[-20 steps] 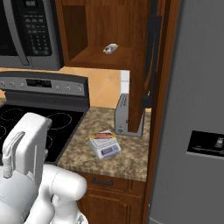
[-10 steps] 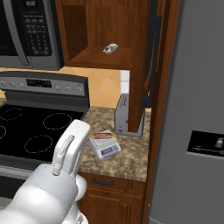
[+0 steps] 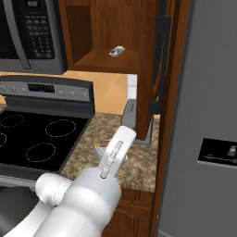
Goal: Pick the bar and place it on the digital scale for weighing, and close the cabinet.
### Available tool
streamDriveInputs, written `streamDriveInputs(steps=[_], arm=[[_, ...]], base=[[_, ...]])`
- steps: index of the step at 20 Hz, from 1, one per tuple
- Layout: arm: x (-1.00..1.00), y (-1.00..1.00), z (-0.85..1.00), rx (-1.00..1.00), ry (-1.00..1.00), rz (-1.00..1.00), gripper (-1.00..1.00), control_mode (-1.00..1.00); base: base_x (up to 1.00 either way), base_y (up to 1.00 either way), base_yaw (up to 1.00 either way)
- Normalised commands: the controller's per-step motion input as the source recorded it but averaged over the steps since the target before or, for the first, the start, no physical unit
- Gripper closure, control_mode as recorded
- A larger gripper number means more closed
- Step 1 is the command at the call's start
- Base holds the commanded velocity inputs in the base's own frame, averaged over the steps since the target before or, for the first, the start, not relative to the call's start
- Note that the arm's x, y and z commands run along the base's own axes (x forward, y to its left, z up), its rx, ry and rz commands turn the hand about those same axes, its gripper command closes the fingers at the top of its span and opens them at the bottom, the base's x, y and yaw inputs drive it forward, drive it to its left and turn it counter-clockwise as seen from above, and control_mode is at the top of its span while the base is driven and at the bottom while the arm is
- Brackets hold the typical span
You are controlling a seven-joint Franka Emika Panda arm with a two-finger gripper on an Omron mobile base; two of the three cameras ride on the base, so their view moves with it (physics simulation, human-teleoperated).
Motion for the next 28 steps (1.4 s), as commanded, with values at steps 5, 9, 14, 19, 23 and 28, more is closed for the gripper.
streamDriveInputs(steps=[5,9,14,19,23,28], arm=[[0.74,-0.28,-0.13,0.09,0.00,0.00,-1.00,-1.00],[0.60,-0.43,-0.18,0.08,0.02,0.00,-1.00,-1.00],[0.47,-0.52,-0.18,0.08,0.01,0.00,-1.00,-1.00],[0.79,0.00,0.00,0.07,0.00,0.03,-1.00,-1.00],[0.53,0.23,0.07,0.07,-0.01,0.14,-1.00,-1.00],[0.56,0.67,0.07,0.09,-0.04,0.21,-1.00,-1.00]], base=[[0.00,0.00,0.00],[0.00,0.00,0.00],[0.00,0.00,0.00],[0.00,0.00,0.00],[0.00,0.00,0.00],[0.00,0.00,0.00]])
